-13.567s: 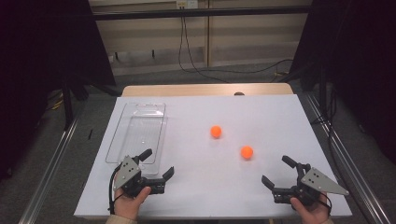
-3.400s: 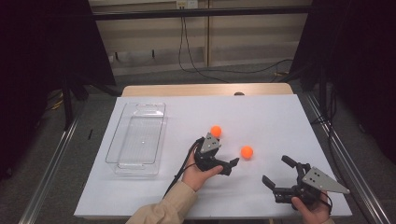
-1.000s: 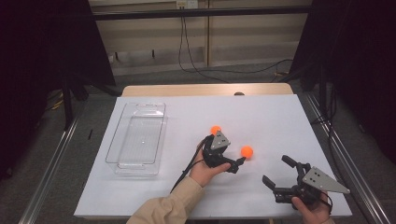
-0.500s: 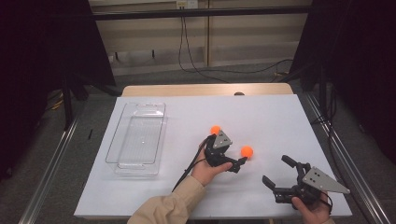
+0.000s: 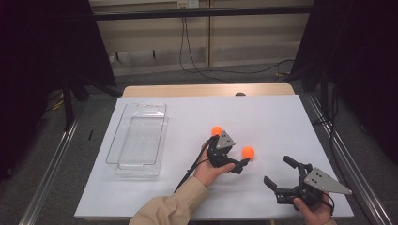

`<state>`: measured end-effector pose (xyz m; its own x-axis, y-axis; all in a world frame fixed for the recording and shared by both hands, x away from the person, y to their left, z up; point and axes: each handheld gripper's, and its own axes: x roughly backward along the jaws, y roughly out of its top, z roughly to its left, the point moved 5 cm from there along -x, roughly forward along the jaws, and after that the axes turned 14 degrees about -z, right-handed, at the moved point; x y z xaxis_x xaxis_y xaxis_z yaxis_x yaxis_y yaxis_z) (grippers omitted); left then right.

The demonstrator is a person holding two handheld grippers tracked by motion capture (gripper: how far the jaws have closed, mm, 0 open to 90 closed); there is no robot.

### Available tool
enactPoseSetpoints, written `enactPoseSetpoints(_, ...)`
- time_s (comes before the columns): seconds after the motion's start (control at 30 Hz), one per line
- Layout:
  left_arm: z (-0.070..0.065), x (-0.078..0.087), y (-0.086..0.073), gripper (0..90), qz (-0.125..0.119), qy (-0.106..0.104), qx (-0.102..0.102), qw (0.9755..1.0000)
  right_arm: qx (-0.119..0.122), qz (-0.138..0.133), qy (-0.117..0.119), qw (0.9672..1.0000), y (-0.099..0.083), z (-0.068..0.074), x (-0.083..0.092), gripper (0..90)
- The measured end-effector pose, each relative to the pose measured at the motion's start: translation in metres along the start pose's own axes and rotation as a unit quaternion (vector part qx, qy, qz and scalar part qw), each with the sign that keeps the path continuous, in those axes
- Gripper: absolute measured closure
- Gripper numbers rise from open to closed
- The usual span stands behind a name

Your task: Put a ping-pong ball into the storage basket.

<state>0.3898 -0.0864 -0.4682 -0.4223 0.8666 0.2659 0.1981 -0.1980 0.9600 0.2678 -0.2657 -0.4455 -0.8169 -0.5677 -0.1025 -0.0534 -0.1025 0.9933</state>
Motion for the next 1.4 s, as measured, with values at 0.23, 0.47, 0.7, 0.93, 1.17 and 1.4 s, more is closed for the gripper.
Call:
enactPoseSetpoints(0.23,-0.001,-0.003,0.0,2.7,0.003,-0.002,0.002,1.0,0.0,0.0,0.0,1.0,0.0,0.0,0.0,1.4)
enactPoseSetpoints(0.47,0.0,-0.007,-0.001,2.7,0.008,-0.004,0.002,1.0,-0.001,0.0,-0.001,1.0,0.0,-0.001,0.0,1.4)
enactPoseSetpoints(0.7,0.0,-0.01,-0.002,2.7,0.013,-0.005,-0.002,0.9999,-0.001,0.0,-0.002,1.0,0.0,-0.001,0.0,1.4)
enactPoseSetpoints(0.93,-0.001,-0.013,-0.002,2.7,0.021,-0.002,-0.004,0.9998,-0.001,-0.001,-0.002,1.0,0.0,-0.001,0.0,1.4)
enactPoseSetpoints(1.17,-0.002,-0.016,-0.002,2.7,0.027,-0.001,-0.008,0.9996,-0.001,0.0,-0.002,1.0,0.0,-0.001,0.0,1.4)
enactPoseSetpoints(1.4,-0.002,-0.018,-0.002,2.6,0.03,0.001,-0.007,0.9995,-0.001,0.0,-0.002,1.0,0.0,-0.001,0.0,1.4)
